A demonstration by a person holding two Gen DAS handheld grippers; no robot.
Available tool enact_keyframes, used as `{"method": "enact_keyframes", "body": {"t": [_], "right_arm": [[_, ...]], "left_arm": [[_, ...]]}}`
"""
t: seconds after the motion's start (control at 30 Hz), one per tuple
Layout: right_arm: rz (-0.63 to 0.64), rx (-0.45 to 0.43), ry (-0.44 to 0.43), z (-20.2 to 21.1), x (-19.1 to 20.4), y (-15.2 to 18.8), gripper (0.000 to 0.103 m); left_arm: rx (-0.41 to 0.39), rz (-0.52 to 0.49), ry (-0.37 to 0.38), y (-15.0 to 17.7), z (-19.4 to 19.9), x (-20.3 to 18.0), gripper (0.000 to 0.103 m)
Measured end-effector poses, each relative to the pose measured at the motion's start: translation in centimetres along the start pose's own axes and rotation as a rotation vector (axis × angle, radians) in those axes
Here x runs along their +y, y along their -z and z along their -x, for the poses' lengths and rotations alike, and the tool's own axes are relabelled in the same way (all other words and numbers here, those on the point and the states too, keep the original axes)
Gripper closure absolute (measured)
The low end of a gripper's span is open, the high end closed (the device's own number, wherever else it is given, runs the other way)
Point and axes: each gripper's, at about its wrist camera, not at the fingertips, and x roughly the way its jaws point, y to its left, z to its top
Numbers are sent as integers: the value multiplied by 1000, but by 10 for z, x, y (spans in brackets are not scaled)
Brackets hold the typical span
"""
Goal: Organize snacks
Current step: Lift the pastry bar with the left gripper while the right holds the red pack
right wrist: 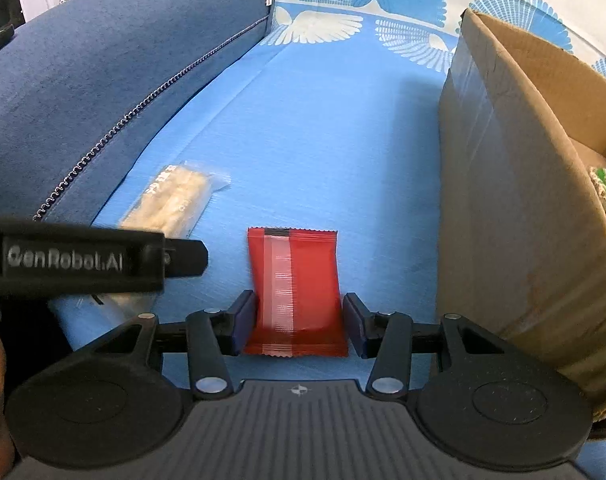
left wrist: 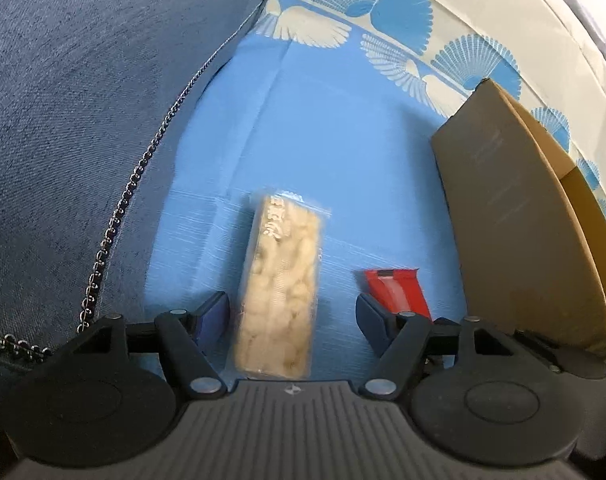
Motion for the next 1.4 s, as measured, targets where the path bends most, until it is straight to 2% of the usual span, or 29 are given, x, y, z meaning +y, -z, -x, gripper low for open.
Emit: {"method": "enact_keyframes", "body": {"t": [0.03, 0.13, 0.2, 0.43, 0.63, 0.93, 1.13, 1.33, 1.4], "right_arm": [[2, -3, 6, 0, 0, 0, 53], [5, -14, 24, -1, 1, -2, 56], [4, -22, 34, -1, 1, -3, 57], [15, -73, 46, 11, 2, -7, 57], [35, -8, 63, 2, 3, -2, 57], [37, -6, 64, 0, 4, 0, 56], [42, -3, 63, 1, 4, 1, 56], [47, -1, 64, 0, 5, 2, 56], [47, -1, 64, 0, 4, 2, 56]], "left_arm": [[-4, -8, -12, 2, 2, -2, 32], [-12, -36, -41, 3, 4, -7, 46], [-9, -37, -39, 2, 4, -6, 59], [-8, -12, -6, 3, 9, 0, 61], [2, -19, 0, 4, 10, 1, 61], [11, -26, -1, 3, 6, -2, 59], [17, -51, -3, 3, 3, -7, 52], [12, -89, -30, 6, 1, -14, 52], [7, -104, -44, 7, 0, -16, 56]]}}
